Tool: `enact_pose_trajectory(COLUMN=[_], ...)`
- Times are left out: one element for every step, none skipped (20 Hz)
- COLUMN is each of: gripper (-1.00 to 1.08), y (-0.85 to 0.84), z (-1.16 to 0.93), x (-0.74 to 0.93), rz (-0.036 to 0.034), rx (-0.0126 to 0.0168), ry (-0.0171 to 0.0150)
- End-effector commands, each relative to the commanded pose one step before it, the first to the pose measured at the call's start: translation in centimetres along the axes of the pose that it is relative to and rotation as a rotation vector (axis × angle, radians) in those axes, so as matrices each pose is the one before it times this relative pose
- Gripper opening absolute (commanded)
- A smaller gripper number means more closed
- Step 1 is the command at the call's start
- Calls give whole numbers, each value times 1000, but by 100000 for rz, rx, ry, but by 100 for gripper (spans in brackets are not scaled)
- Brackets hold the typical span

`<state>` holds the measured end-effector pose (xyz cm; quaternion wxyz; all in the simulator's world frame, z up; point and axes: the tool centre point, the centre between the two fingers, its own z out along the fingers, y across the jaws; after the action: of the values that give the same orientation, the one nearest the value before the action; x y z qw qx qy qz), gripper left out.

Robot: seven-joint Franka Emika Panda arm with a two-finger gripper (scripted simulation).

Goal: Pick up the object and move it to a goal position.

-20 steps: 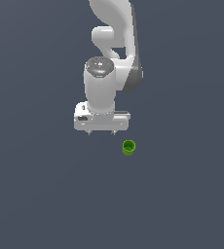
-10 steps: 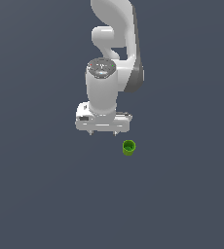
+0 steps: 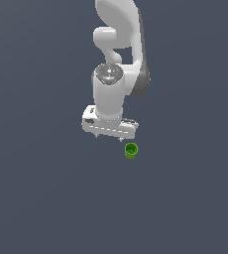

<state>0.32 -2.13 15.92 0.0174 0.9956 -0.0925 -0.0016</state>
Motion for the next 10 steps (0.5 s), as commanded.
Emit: enact_pose_trajectory(gripper=[100, 100, 100, 100, 100, 100, 100, 100, 100, 100], y=[-555, -223, -221, -219, -217, -214, -211, -208, -205, -202], z=[333, 138, 138, 138, 138, 139, 139, 139, 139, 139], x=[-73, -43, -49, -56, -62, -68, -74, -80, -85, -91], rz=[5796, 2434, 2434, 2435, 2435, 2437, 2437, 2438, 2439, 2438], rx=[303, 121, 118, 115, 112, 109, 106, 103, 99, 96], ry=[-59, -26, -28, -30, -32, -34, -35, -37, -38, -39])
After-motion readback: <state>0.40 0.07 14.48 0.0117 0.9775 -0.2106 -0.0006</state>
